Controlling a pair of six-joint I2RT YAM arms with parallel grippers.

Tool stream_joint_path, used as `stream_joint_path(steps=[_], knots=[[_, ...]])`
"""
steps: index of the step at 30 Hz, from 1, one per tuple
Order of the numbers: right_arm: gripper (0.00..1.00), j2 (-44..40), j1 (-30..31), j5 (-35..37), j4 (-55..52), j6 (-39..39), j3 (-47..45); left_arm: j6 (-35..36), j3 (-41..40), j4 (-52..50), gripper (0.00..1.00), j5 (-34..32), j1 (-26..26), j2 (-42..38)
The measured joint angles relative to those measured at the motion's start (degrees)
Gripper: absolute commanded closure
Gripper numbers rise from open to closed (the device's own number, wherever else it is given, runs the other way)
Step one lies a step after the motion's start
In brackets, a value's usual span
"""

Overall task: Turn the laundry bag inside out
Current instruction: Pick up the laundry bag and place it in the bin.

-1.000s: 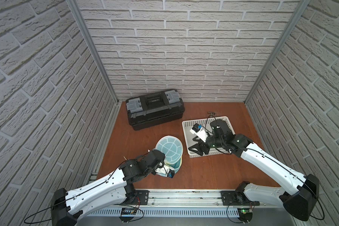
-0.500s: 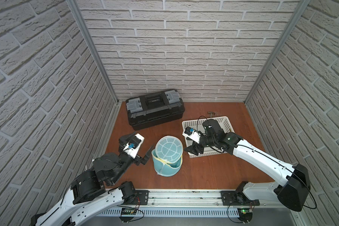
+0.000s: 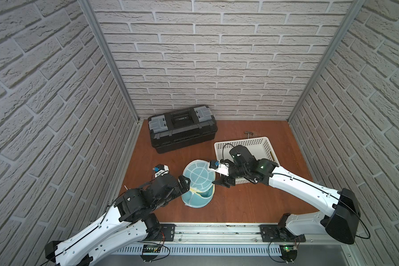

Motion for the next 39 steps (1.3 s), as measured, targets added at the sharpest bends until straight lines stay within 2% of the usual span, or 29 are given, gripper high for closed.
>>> stream_joint_path(steps=[5,13,17,30,39], knots=[[0.28,-1.36,0.02,0.76,0.00,-0.13,-0.81,-7.78,-6.32,2.69,0.04,7.10,7.45,-0.37],[0.28,-1.73,0.07,1.57,-0.09,-0.94,-1.03,-8.66,-5.79,9.27,0.17,16.02,14.73,9.75],[0.28,-1.73,0.17,1.73,-0.11,-1.14,-1.33,-8.52,-5.75,9.27,0.28,17.75,16.04,11.30],[0.29,-1.73,0.33,2.60,-0.07,-1.11,-1.40,-8.00,-5.81,11.63,0.46,21.77,19.26,13.99],[0.32,-1.60,0.33,3.13,-0.07,-1.11,-1.40,-6.62,-5.81,12.55,0.74,24.22,19.74,16.61]])
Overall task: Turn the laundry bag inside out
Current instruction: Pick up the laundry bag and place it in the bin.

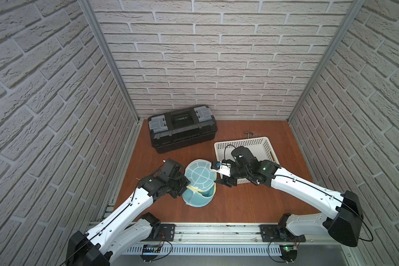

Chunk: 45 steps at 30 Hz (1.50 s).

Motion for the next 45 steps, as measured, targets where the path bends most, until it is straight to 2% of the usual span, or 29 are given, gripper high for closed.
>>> stream_joint_path(steps=[2,5,10,13,19,25,34,45], knots=[[0.33,0.00,0.00,0.24,0.00,0.00,0.00,0.37,0.00,-0.09,0.80,0.22,0.02,0.17],[0.33,0.00,0.00,0.72,0.02,0.07,0.00,1.40,-0.07,0.28,0.99,1.09,1.14,0.39],[0.33,-0.98,0.00,-0.42,1.29,1.36,-0.48,8.87,0.74,1.97,1.00,5.18,9.81,1.31],[0.33,-2.89,-0.02,-0.68,2.56,2.64,-1.27,16.70,6.10,0.57,1.00,7.28,13.70,4.61],[0.37,-5.11,-0.79,-0.11,5.11,5.70,-2.43,35.06,18.40,-1.11,1.00,14.84,14.47,10.69],[0.36,-5.18,-2.19,0.96,7.37,8.15,-3.06,47.98,21.68,-5.88,1.00,23.47,15.26,15.28],[0.31,-7.23,0.09,1.20,9.51,6.69,-6.38,53.66,21.68,-6.38,1.00,34.53,17.66,15.26],[0.37,-7.10,1.07,0.72,11.67,9.27,-6.40,55.19,21.68,-6.05,1.00,38.21,17.66,15.17]])
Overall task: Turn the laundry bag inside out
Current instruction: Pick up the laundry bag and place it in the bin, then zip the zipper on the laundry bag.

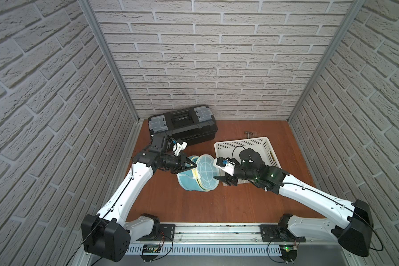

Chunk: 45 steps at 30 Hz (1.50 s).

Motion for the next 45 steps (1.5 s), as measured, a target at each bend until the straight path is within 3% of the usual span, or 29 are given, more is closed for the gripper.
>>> stream_joint_path(steps=[3,6,8,14,18,21,31,37,45], knots=[[0.41,0.22,2.36,-0.42,0.46,1.53,0.00,-0.24,-0.02,0.52,1.00,0.15,0.00,-0.35],[0.52,0.11,4.28,-1.14,2.43,5.55,-0.35,-1.84,-0.48,2.67,1.00,0.22,0.02,-1.20],[0.61,-0.48,5.33,-1.38,4.61,9.49,-1.57,-3.58,-1.40,5.33,1.00,0.28,0.00,-2.12],[0.74,-3.34,7.67,-1.14,7.61,24.06,-5.35,-9.49,-2.93,13.55,1.00,-0.33,0.02,-3.82],[0.90,-4.48,8.81,-1.20,13.05,32.06,-8.00,-12.68,-2.82,18.86,1.00,-0.46,0.02,-4.46],[0.96,-5.35,9.05,0.26,17.25,36.94,-11.37,-15.04,-2.45,21.90,1.00,-1.31,0.00,-5.18],[0.95,-6.69,7.67,6.45,29.51,46.36,-16.68,-19.37,-1.42,31.08,1.00,-3.06,0.00,-8.37],[0.85,-7.61,6.08,7.02,32.09,48.28,-16.87,-19.78,-0.96,33.62,1.00,-2.60,-0.50,-7.82],[0.85,-7.61,5.64,8.20,34.99,50.05,-16.87,-19.71,0.96,35.28,1.00,-1.88,-2.34,-6.99]])
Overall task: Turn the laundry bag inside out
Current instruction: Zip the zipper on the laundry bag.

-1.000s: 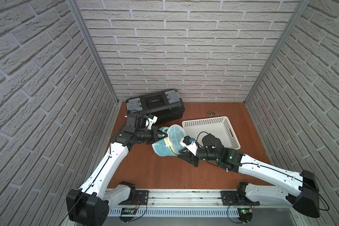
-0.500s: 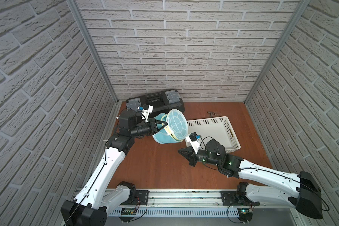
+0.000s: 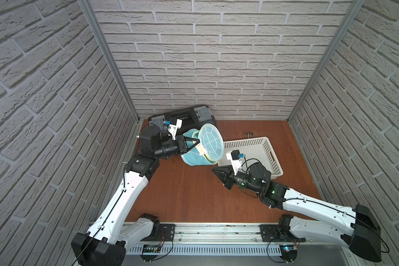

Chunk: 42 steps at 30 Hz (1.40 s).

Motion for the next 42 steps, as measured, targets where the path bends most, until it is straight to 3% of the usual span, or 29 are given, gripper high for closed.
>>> stream_joint_path(steps=[9,24,42], knots=[[0.87,-0.68,-1.68,-0.07,2.34,2.10,0.00,0.44,0.52,0.85,1.00,0.70,-0.98,0.11],[0.78,1.81,-2.89,-0.57,3.69,3.98,3.15,0.57,0.52,0.90,1.00,0.68,-2.29,0.13],[0.78,0.07,-2.93,-1.36,-6.62,1.11,3.08,-1.66,0.72,4.31,1.00,-0.83,-2.93,0.13]])
